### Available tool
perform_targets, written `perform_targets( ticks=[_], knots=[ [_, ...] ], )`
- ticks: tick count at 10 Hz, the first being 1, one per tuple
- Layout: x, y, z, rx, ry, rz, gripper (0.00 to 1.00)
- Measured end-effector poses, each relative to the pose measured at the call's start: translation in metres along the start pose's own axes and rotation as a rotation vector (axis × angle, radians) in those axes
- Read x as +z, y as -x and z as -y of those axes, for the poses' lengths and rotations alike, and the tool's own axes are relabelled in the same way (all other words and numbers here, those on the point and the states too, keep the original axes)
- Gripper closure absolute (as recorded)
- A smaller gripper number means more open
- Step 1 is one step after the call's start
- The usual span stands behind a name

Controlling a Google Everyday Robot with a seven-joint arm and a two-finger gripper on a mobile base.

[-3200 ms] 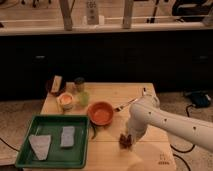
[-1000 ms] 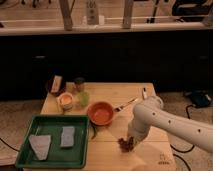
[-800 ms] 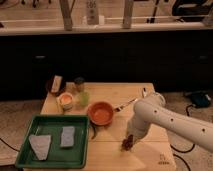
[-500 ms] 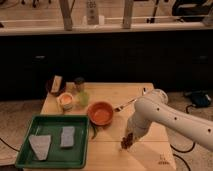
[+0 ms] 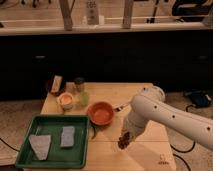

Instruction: Place grapes in table surface

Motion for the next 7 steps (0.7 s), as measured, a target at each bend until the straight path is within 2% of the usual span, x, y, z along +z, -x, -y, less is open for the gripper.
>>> perform_targets(
  ticks=[7],
  knots=[
    [0.0036, 0.0107, 0.0068, -0.054, 0.008, 0.021, 0.98]
  ],
)
